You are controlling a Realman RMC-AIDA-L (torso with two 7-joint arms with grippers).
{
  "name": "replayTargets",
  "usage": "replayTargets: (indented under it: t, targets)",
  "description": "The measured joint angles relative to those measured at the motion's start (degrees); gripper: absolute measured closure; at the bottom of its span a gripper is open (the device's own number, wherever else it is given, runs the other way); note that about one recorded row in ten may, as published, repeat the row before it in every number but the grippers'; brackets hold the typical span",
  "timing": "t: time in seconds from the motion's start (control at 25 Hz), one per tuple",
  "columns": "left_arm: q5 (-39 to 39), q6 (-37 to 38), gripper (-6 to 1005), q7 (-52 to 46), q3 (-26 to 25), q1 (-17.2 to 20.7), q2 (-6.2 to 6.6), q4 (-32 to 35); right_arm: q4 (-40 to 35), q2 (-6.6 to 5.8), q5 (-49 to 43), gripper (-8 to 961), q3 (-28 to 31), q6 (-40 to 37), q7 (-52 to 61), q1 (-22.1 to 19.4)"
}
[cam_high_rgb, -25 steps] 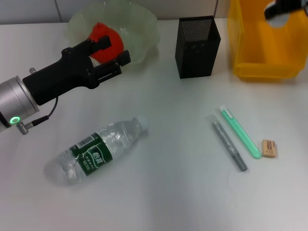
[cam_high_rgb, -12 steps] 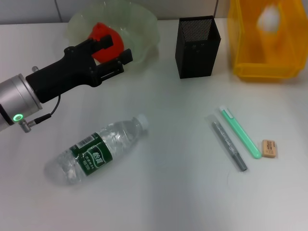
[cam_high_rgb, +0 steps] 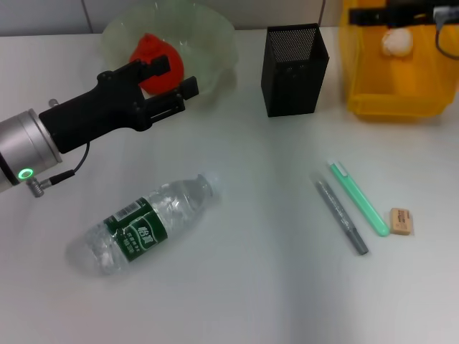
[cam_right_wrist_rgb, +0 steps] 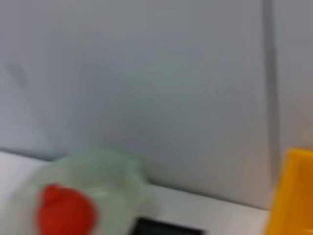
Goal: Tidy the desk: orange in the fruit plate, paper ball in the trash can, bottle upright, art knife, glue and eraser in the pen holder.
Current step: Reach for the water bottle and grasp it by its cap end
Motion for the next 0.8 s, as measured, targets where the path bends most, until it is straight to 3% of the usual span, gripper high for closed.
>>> replayTargets:
  t: [0.16, 0.36, 0.52, 0.64, 0.8]
  targets:
    - [0.2, 0.0, 238, -0.5, 0.6, -0.1, 0.01, 0.2, 3.7, -0.23, 12.8, 155, 0.0, -4.1, -13.3, -4.4]
    - [2.3, -0.1, 239, -2.4, 1.1, -0.5, 0.08, 1.8, 12.9, -1.93, 27.1, 156, 2.1, -13.4, -28.8, -7.5]
    - [6.4, -0.2, 242, -5.4, 1.2, -0.5, 0.09, 4.6, 21.4, -2.82, 30.2, 156, 8.2, -22.0, -38.5, -7.6]
    - [12.3, -0.2, 242, -10.2, 1.2, -0.8, 0.1, 8.7, 24.4, -2.97, 30.1, 156, 11.8, -24.9, -41.2, -7.9]
    - [22.5, 0.2, 243, -19.3, 1.2, -1.9, 0.09, 15.1, 24.6, -2.97, 30.0, 156, 12.3, -25.1, -41.4, -8.4]
